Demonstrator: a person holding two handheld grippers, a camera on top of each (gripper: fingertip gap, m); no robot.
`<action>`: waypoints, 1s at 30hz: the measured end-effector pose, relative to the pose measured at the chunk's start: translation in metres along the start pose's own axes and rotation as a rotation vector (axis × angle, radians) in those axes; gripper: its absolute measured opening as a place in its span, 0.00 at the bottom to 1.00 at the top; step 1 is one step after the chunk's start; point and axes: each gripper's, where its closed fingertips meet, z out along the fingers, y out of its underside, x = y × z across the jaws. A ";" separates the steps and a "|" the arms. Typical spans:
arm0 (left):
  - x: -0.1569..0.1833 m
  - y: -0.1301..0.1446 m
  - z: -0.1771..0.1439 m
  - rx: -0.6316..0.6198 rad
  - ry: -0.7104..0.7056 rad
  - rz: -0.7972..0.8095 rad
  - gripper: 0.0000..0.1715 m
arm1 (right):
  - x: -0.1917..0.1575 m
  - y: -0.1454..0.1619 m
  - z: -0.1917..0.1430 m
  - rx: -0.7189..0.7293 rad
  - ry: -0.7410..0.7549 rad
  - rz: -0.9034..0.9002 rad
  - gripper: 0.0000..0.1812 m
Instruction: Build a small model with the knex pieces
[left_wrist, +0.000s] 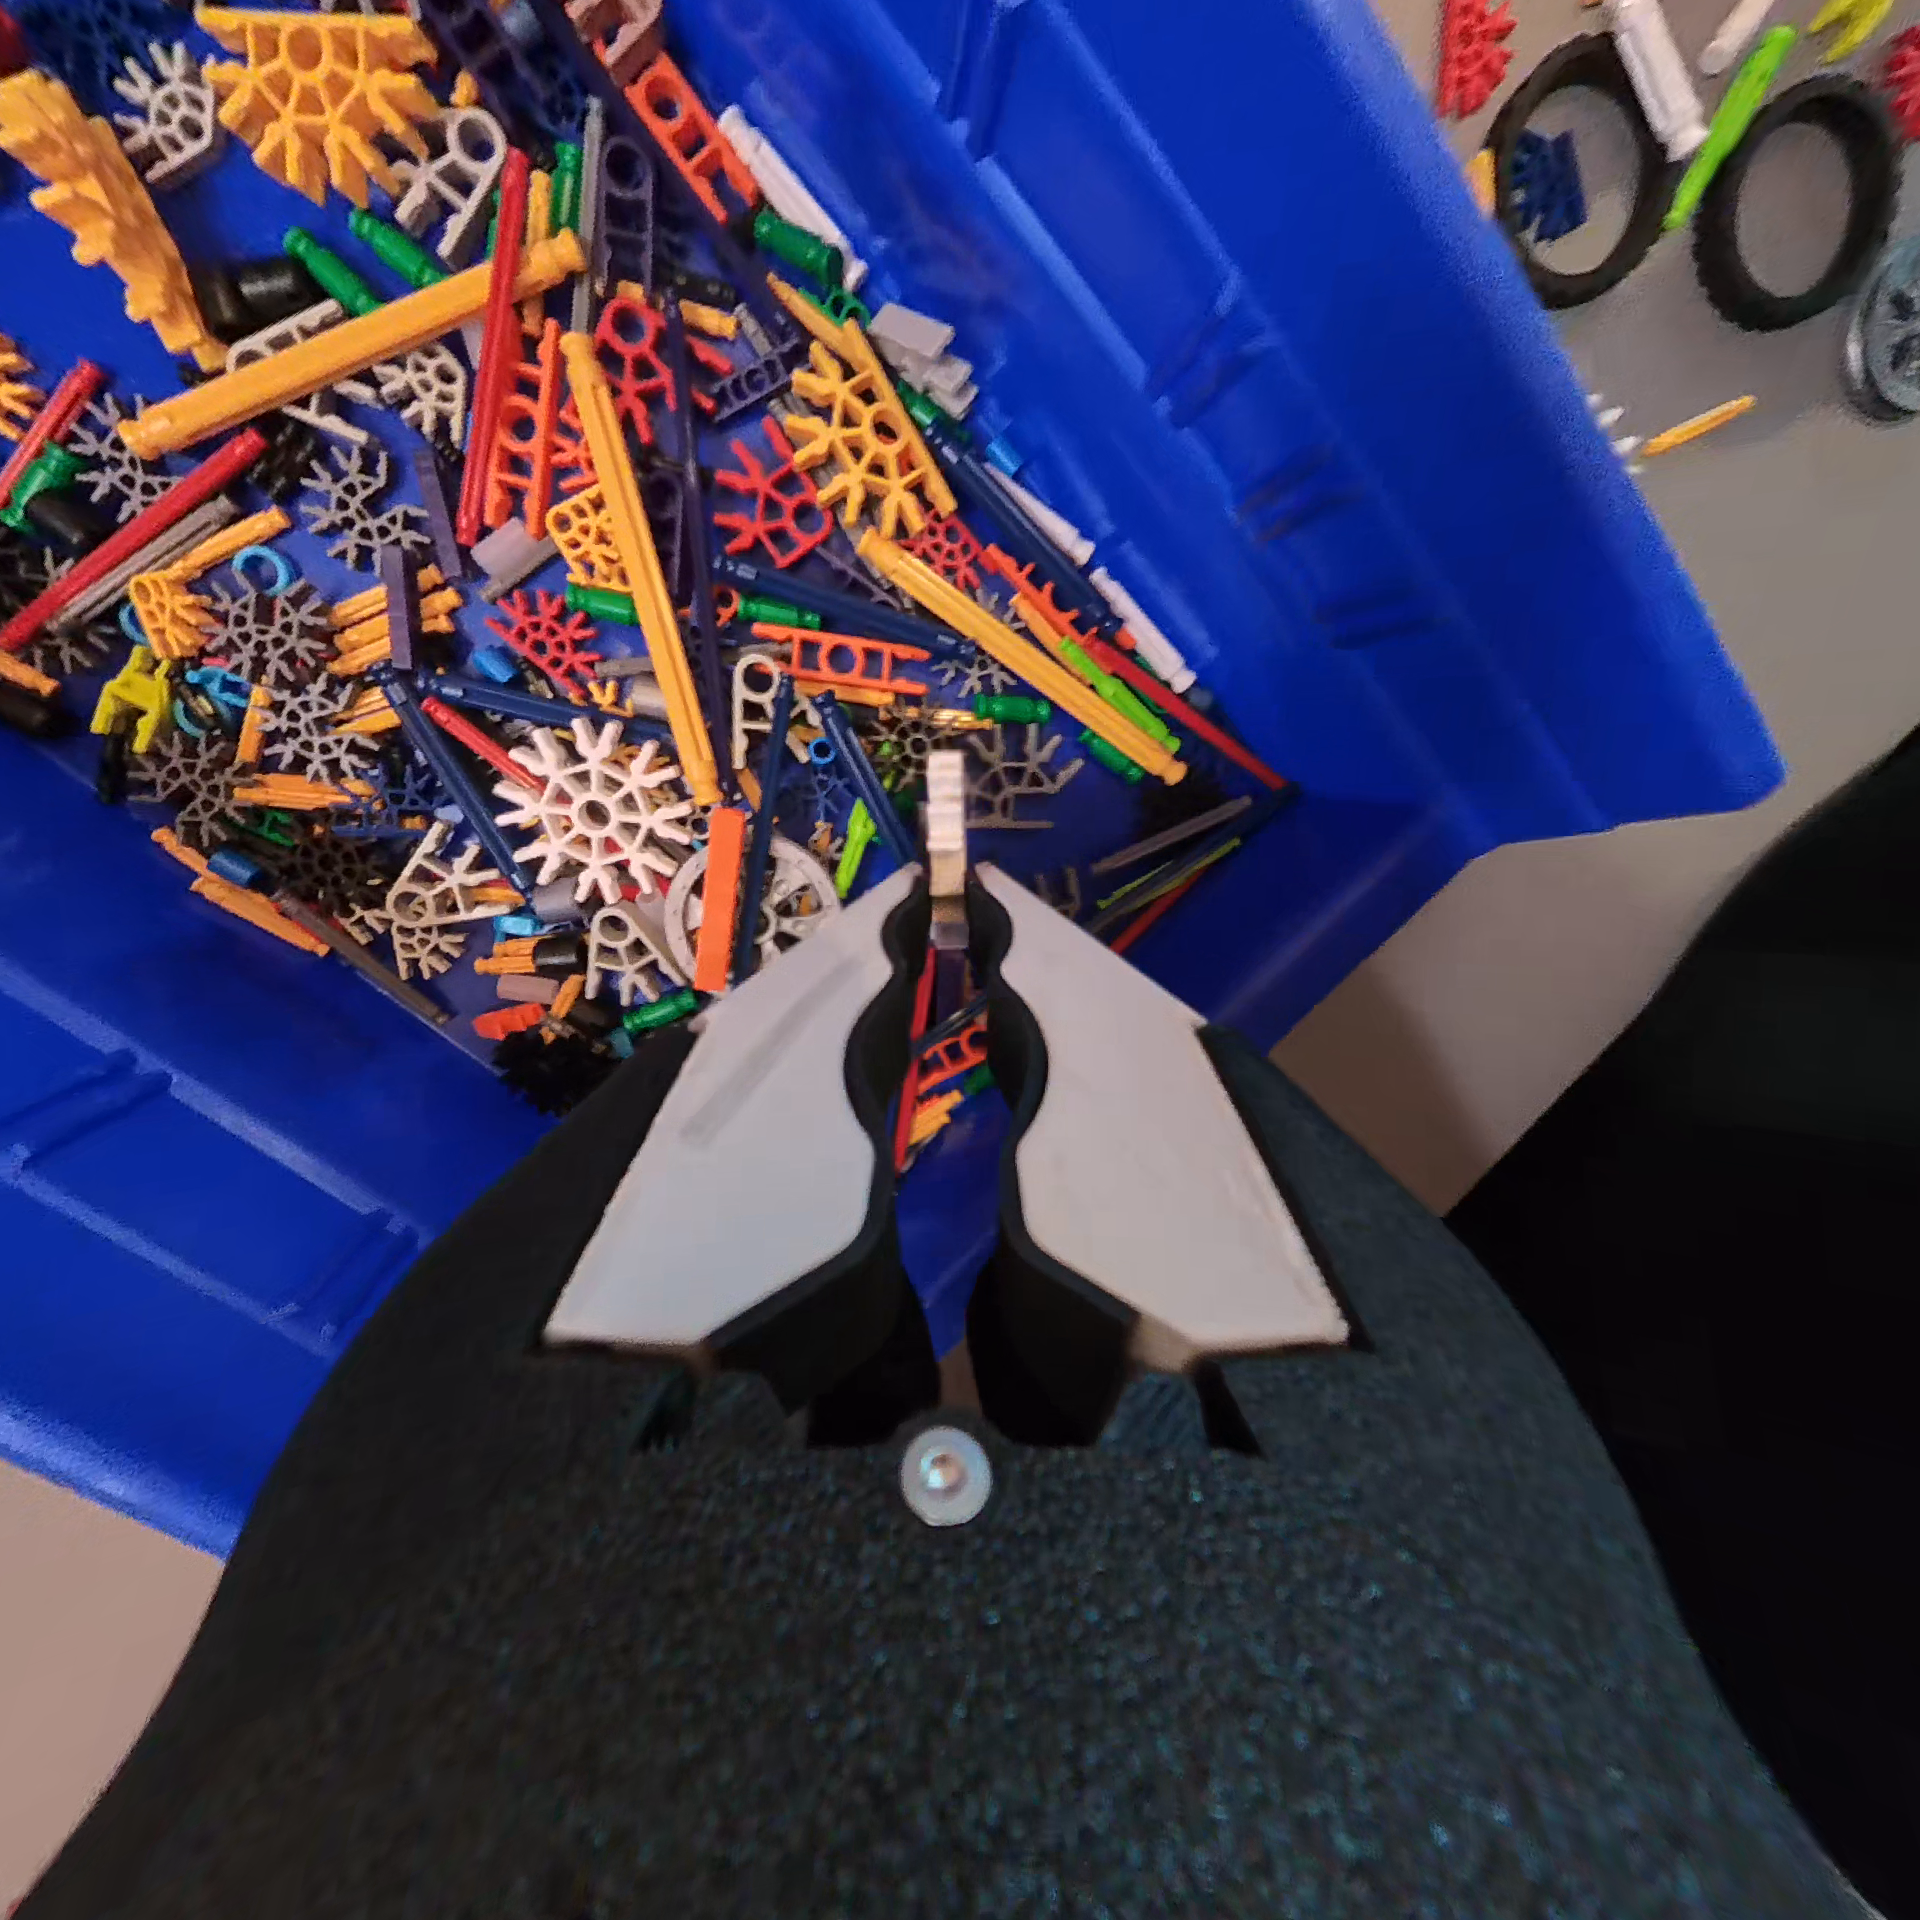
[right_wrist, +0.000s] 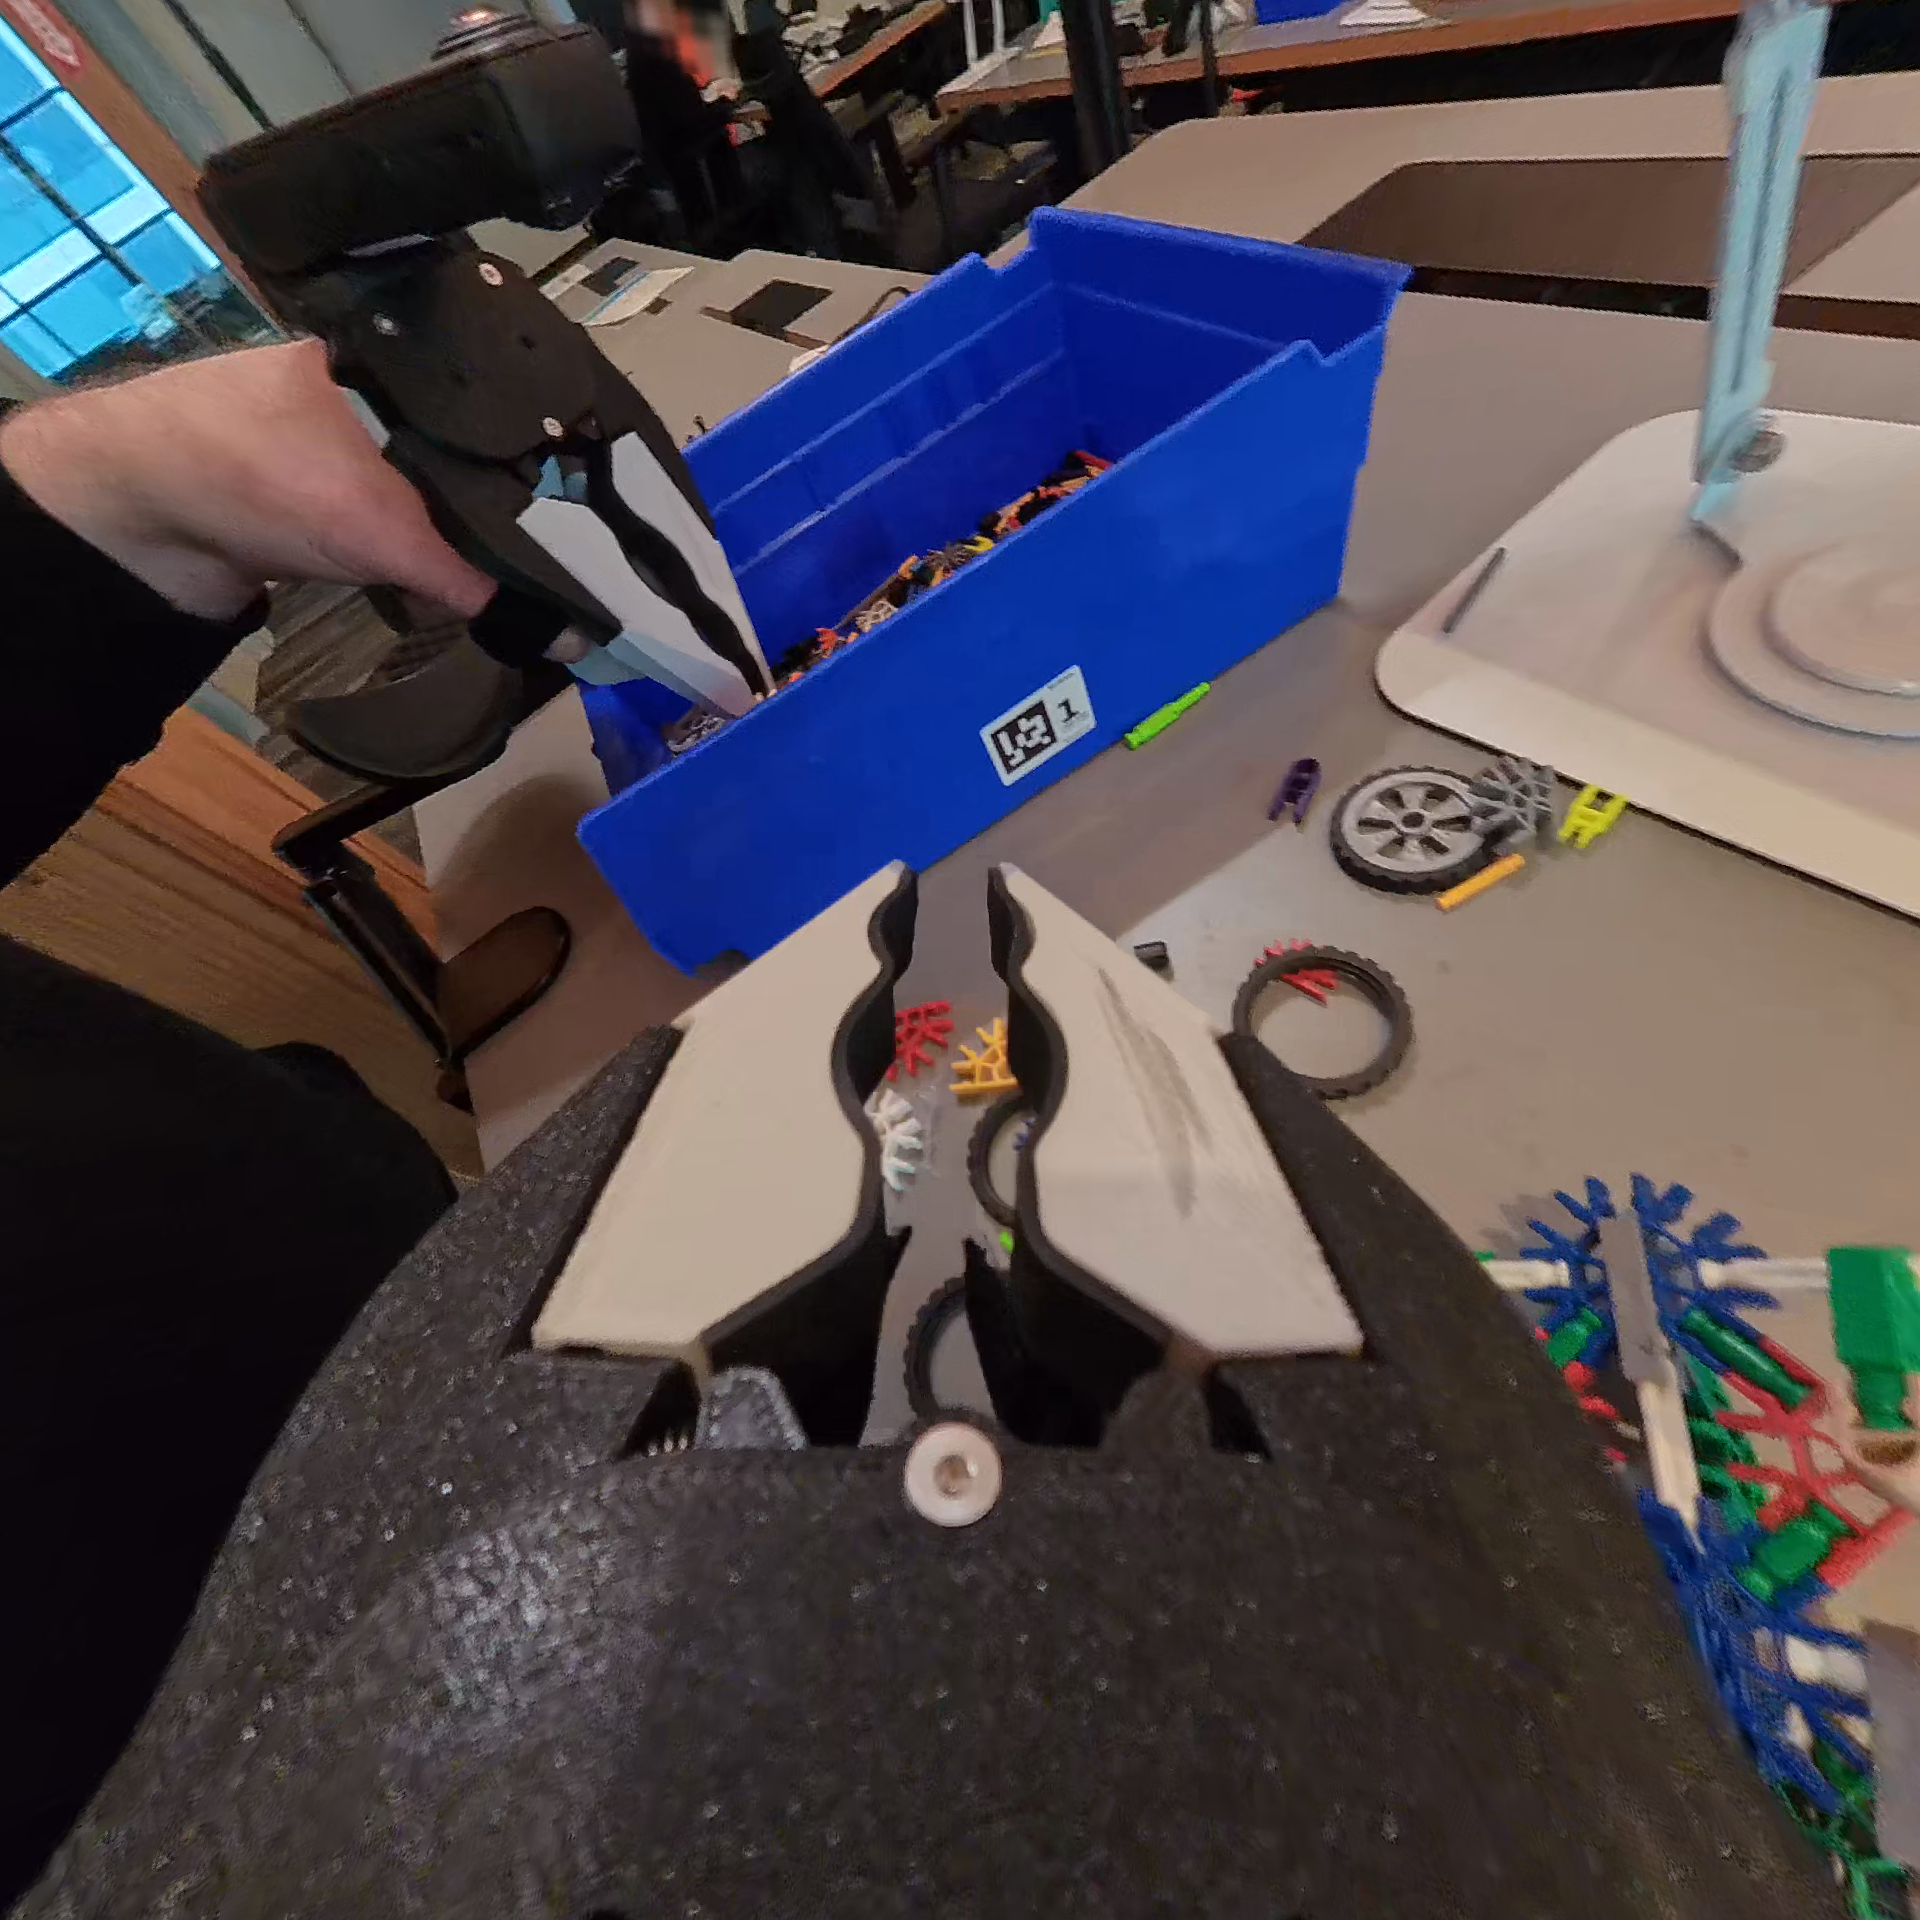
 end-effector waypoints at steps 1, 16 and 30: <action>-0.004 0.001 0.001 -0.006 -0.014 -0.004 0.03 | 0.002 0.001 -0.001 0.000 0.008 0.007 0.07; -0.001 -0.022 0.012 0.050 -0.105 0.147 0.13 | -0.018 0.010 0.023 -0.038 -0.053 0.007 0.07; -0.016 -0.061 0.052 0.106 -0.093 0.160 0.18 | -0.019 0.016 0.028 -0.055 -0.067 0.011 0.07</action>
